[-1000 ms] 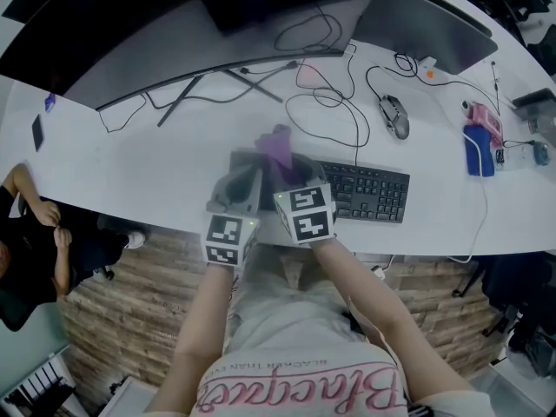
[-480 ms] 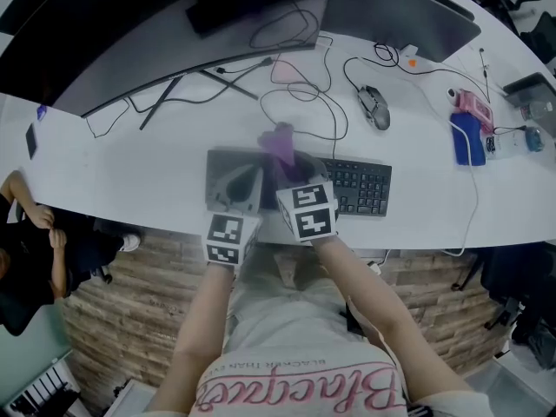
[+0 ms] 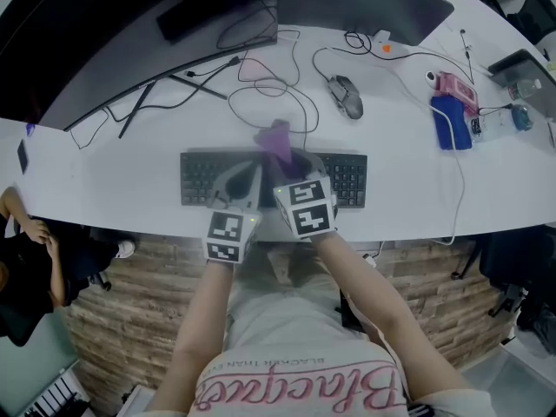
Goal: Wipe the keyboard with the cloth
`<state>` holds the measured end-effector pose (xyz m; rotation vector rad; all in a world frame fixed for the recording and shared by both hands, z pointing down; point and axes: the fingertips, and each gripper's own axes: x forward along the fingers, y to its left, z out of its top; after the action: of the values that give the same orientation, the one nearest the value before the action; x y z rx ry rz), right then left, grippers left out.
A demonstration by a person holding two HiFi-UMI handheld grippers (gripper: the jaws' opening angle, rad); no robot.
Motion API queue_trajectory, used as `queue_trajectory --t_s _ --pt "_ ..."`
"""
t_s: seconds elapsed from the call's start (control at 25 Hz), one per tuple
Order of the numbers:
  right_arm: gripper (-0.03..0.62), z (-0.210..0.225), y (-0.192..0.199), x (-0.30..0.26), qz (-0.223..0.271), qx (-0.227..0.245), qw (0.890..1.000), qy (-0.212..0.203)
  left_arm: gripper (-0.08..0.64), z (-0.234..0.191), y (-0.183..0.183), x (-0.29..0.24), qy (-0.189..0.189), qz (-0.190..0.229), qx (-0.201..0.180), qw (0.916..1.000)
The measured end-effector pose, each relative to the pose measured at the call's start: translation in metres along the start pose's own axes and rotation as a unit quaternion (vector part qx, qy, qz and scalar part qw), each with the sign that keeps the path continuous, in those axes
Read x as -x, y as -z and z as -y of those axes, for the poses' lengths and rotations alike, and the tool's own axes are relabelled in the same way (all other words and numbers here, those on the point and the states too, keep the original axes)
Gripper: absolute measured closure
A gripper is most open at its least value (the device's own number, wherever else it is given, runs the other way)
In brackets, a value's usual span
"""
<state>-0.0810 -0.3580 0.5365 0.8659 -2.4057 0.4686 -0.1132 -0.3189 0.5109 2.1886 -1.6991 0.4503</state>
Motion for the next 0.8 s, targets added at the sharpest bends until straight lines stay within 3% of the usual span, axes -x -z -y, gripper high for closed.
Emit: queue_trajectory --t_s 0.8 --pt "0.502 0.09 0.024 0.053 -0.003 -0.002 1.0 0.023 0.552 0.088 -0.012 -0.046 0.029 -0.001 -0.018 0.9994"
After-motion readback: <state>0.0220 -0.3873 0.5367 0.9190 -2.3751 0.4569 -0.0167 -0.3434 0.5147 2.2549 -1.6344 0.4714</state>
